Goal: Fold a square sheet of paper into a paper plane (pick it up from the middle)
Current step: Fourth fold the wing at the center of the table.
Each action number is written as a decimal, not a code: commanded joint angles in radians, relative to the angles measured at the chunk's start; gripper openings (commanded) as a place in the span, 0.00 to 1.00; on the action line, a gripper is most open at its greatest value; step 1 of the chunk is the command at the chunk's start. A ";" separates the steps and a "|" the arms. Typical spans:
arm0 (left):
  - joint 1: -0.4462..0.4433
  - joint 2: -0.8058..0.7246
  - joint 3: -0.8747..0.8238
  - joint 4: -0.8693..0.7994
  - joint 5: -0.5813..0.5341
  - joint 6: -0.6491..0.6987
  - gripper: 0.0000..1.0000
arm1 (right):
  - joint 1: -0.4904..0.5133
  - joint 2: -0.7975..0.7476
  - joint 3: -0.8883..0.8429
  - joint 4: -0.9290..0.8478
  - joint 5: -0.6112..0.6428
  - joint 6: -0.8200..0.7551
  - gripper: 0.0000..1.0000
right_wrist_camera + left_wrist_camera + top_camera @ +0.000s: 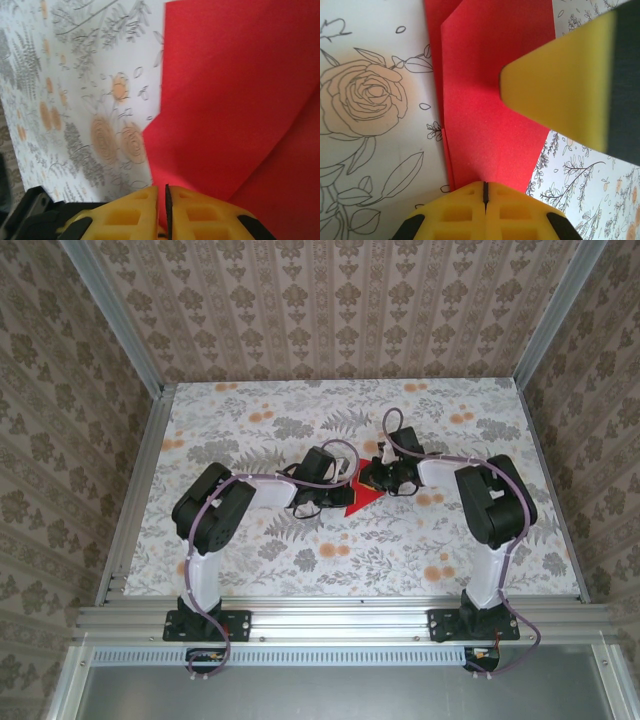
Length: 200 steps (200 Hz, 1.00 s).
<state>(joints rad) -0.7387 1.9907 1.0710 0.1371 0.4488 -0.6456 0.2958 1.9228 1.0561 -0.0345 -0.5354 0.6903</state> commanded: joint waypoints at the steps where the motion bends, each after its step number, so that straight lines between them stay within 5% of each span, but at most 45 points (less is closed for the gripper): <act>1: -0.008 0.048 -0.028 -0.185 -0.047 0.032 0.00 | -0.015 0.048 0.058 -0.045 0.007 -0.019 0.14; 146: -0.016 0.046 -0.026 -0.269 -0.042 0.086 0.00 | -0.196 0.219 0.242 -0.048 0.089 0.058 0.14; 200: -0.018 0.043 -0.021 -0.266 -0.056 0.076 0.00 | -0.209 0.172 0.349 -0.104 0.095 0.019 0.14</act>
<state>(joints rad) -0.7452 1.9888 1.0889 0.0883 0.4377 -0.5854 0.0925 2.1262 1.3605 -0.1078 -0.4847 0.7341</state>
